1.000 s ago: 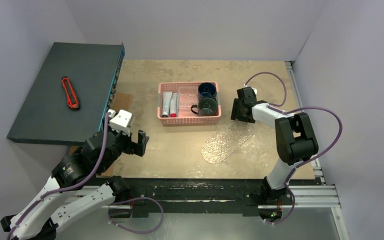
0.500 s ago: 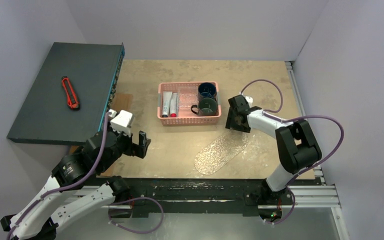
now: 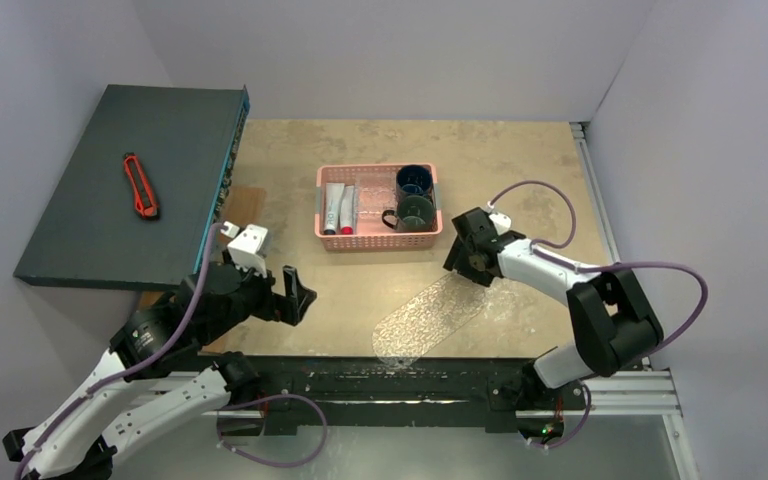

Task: Prepare toiletry sets of a toothbrush and toothpaste on the tray

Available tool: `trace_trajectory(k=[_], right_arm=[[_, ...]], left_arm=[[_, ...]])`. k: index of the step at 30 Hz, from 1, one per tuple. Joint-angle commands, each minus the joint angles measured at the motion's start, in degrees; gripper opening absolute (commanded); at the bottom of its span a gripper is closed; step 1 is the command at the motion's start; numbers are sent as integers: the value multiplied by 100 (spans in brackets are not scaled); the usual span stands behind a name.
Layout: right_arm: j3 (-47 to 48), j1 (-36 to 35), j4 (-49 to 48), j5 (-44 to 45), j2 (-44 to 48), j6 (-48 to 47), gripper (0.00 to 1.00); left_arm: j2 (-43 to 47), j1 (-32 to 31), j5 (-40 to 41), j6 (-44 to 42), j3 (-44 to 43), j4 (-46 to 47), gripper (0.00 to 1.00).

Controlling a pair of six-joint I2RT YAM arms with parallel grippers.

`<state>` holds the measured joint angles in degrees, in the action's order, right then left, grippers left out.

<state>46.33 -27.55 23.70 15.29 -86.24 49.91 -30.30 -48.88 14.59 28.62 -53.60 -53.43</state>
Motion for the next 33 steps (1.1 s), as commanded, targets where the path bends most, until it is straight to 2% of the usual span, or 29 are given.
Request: trace_trajectory(k=[1, 5, 10, 21, 33], right_arm=[[-74, -109, 208, -110, 580, 589, 65], [59, -169, 452, -54, 1103, 504, 66], [53, -407, 589, -402, 1653, 96, 66], [-890, -1314, 441, -1471, 2536, -140, 64], [-1451, -2149, 683, -1717, 2812, 91, 64]], left_arm=[[38, -19, -598, 500, 248, 370, 100], [-102, -18, -997, 707, 510, 528, 99], [-188, -20, -1316, 945, 825, 781, 99], [-73, -16, -1433, 1314, 1348, 1115, 99], [-270, -19, -1679, 1361, 1575, 1429, 99]])
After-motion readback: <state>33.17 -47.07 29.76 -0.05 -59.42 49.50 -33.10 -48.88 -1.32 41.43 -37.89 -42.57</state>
